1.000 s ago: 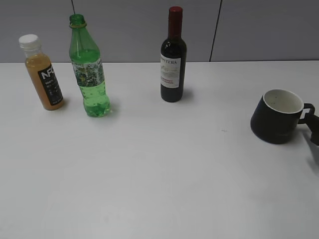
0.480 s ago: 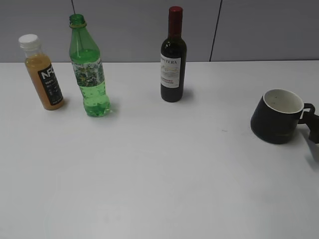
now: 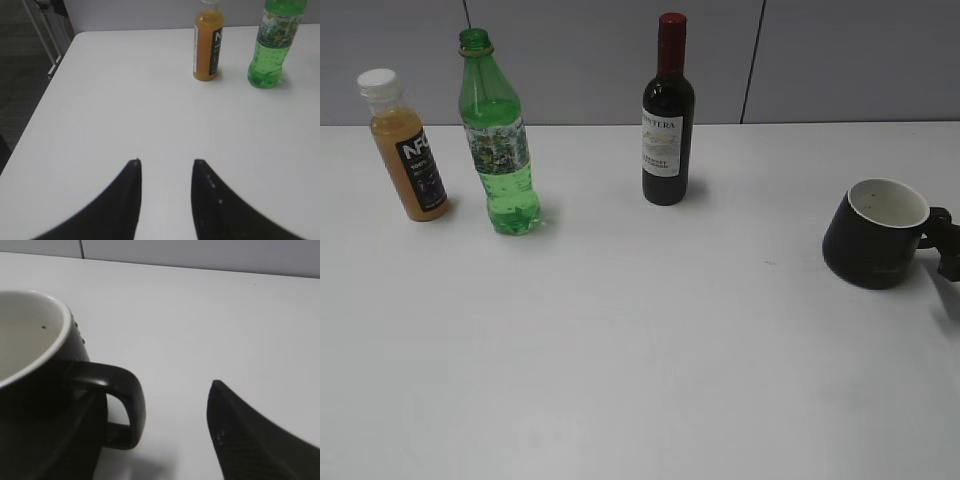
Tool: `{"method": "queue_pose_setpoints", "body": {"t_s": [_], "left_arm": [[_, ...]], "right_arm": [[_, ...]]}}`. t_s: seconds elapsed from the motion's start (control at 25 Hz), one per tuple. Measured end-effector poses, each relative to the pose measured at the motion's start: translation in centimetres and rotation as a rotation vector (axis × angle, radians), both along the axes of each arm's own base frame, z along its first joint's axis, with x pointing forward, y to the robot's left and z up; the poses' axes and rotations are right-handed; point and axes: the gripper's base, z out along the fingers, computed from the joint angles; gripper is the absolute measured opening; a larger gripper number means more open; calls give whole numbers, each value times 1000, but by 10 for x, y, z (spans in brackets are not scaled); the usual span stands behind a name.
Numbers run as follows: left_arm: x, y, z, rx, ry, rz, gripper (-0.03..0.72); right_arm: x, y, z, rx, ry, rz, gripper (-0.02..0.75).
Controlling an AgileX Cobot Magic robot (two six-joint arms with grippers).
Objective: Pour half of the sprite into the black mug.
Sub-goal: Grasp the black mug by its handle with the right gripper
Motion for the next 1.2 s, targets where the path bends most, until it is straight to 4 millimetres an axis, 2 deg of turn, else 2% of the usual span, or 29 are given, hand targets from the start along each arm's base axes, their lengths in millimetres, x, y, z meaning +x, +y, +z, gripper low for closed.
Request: {"method": "queue_pose_setpoints", "body": {"t_s": [0.68,1.2], "left_arm": [[0,0,0,0,0,0,268],[0,0,0,-1,0,0,268]], "right_arm": [[10,-1,-15,4,16,43,477],[19,-3,-12,-6,-12,52,442]]}}
